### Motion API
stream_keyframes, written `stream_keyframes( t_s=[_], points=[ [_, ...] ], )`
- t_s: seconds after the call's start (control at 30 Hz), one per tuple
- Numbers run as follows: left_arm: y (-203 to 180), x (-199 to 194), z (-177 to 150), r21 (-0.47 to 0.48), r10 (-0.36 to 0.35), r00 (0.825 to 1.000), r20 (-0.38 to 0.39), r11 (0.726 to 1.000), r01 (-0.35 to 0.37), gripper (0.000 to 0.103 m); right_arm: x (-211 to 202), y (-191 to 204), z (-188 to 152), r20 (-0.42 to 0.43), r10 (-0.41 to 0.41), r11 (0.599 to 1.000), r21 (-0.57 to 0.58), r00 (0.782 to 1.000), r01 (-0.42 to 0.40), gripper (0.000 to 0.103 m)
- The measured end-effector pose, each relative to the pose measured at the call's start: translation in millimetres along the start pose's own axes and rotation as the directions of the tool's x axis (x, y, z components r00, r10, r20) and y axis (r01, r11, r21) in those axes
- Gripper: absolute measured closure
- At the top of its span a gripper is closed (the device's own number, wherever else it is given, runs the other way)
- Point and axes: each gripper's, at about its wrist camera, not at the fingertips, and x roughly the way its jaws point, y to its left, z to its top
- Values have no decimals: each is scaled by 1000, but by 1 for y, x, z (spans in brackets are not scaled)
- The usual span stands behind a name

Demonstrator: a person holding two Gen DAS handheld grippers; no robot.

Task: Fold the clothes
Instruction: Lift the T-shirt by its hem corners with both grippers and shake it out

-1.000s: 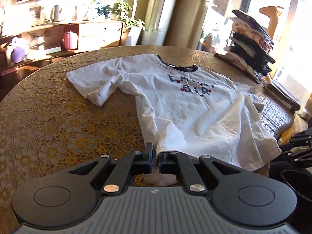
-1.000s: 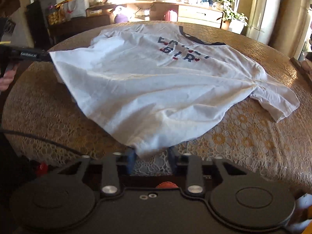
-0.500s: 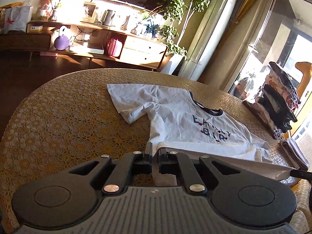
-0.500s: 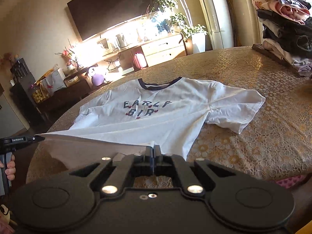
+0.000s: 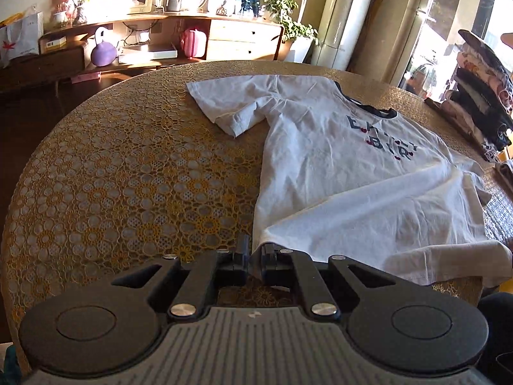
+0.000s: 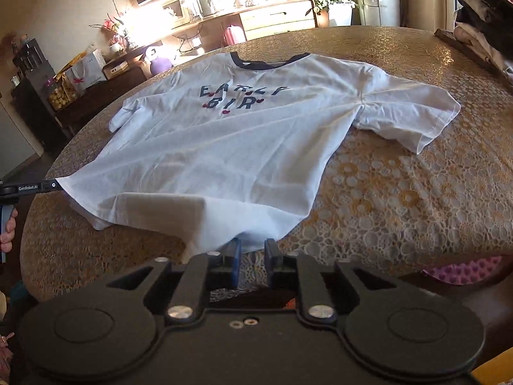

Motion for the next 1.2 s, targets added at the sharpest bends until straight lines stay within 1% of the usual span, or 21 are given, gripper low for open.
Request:
stream_keyframes(
  t_s=[0.1,0.2,0.27,0.33,0.4,0.47,0.5,0.6,0.73,0.93,1.03,1.2],
  points=[
    [1,-1,-8,14,-10,1000,6,1000,10,96,-3,6,-8,5,-15,1000,-8,1000,15,0],
    [2,-3,-14,17,-24,1000,15,1000,24,94,-9,13,-16,3,-6,1000,-14,1000,6,0],
    [2,-4,-14,14,-32,999,18,999,31,88,-9,23,-23,-14,6,999,-39,1000,-7,0],
    [2,-5,-16,12,-33,999,23,999,33,79,-10,35,-30,-16,11,997,-71,1000,-13,0],
    [1,-6,-18,14,-37,999,28,999,37,77,-11,45,-35,-3,8,996,-92,1000,-8,0],
    [0,-6,-18,18,-38,999,32,999,37,77,-10,54,-38,12,-1,994,-109,1000,2,0],
    [0,-5,-18,20,-37,999,33,999,36,77,-7,55,-38,17,-18,994,-108,1000,20,0],
    [0,-6,-19,15,-38,999,39,999,38,77,0,53,-35,43,-45,997,-55,998,48,0],
    [0,-6,-21,9,-40,998,46,999,39,77,5,53,-34,60,-88,994,-55,994,92,0],
    [2,-6,-21,6,-40,998,52,999,39,77,8,60,-36,72,-132,983,-115,989,140,0],
    [2,-6,-22,-2,-42,998,53,999,42,77,5,60,-36,79,-183,971,-143,980,193,0],
    [2,-6,-21,-2,-40,998,52,999,40,77,4,59,-36,83,-178,973,-135,980,188,0]
  ],
)
